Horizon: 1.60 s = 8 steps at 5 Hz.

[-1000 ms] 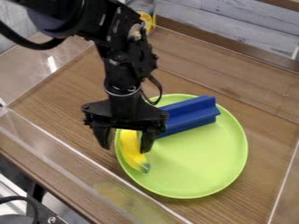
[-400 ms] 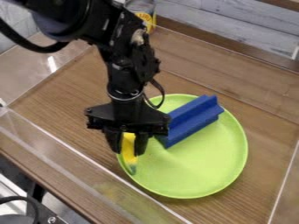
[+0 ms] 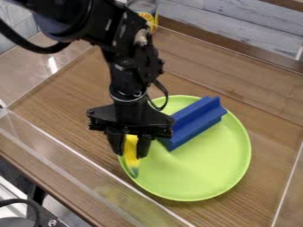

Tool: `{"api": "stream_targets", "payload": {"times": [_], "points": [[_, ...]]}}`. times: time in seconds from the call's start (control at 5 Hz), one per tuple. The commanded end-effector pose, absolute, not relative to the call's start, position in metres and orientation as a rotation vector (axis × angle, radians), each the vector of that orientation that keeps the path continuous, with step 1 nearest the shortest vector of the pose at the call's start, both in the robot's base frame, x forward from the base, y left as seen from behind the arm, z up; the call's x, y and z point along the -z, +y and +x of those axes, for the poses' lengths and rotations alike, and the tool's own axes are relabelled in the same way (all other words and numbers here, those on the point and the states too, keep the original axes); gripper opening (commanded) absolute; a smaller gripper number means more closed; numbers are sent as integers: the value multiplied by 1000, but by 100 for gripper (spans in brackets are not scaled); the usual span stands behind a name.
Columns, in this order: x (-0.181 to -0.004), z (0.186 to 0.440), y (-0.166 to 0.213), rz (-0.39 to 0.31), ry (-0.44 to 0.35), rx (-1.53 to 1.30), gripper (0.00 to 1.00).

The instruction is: Put the banana in the green plate

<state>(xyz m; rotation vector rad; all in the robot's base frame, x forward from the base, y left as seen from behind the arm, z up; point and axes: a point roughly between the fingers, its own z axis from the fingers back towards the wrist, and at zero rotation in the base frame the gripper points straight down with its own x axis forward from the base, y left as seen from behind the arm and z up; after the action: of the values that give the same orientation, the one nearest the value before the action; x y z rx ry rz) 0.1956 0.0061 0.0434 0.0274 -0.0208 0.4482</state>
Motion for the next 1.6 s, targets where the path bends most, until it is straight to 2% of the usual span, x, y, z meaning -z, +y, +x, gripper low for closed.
{"api": "stream_targets", "payload": {"times": [0.0, 1.4], "points": [[-58, 206, 4, 19, -71, -430, 0], [-73, 205, -6, 12, -72, -346, 0]]}}
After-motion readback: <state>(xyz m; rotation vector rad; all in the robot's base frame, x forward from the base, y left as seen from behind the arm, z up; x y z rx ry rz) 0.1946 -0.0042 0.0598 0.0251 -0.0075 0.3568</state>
